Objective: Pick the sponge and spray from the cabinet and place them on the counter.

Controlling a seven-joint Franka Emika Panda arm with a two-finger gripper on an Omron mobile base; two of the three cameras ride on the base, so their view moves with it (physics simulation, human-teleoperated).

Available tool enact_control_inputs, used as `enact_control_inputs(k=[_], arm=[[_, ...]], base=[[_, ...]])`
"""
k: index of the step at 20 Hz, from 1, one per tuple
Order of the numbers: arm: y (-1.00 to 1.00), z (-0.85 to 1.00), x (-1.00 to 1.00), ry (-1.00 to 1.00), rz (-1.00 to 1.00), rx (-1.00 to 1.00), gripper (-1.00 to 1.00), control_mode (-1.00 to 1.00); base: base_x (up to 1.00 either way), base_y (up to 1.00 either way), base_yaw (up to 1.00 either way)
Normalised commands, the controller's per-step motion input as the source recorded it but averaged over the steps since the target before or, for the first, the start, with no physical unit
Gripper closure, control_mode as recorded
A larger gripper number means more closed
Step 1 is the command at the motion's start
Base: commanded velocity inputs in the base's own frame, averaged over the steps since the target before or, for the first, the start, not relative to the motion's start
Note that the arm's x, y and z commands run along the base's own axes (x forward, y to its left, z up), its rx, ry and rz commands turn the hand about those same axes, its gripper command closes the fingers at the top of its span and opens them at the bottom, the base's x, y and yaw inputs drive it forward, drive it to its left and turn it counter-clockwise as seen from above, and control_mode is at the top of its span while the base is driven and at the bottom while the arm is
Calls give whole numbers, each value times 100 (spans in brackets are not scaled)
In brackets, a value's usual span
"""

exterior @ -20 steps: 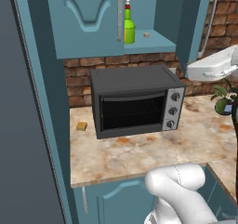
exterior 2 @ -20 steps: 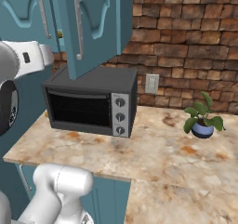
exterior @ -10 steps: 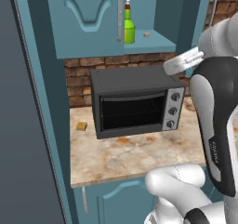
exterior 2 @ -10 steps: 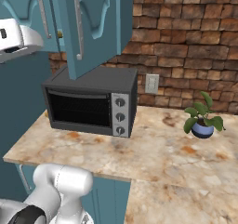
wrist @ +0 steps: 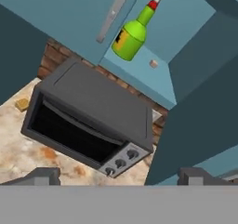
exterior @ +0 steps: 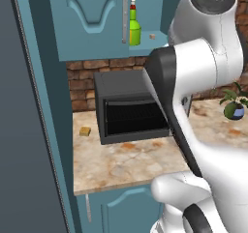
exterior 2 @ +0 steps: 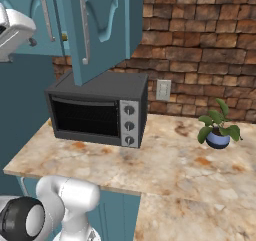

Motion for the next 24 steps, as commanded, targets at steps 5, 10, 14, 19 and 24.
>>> enact_control_inputs(k=[5,10,14,19,24], arm=[[0,0,35,8,-6,-25,-100,-100],[0,-2,44,13,-8,-24,-100,-100],[0,-8,67,14,-6,-20,-100,-100],[0,-10,53,13,-7,-21,-100,-100],[12,0,51,4,-4,-22,-100,-100]], base=[[0,0,0],[0,0,0],[0,0,0],[0,0,0],[0,0,0]])
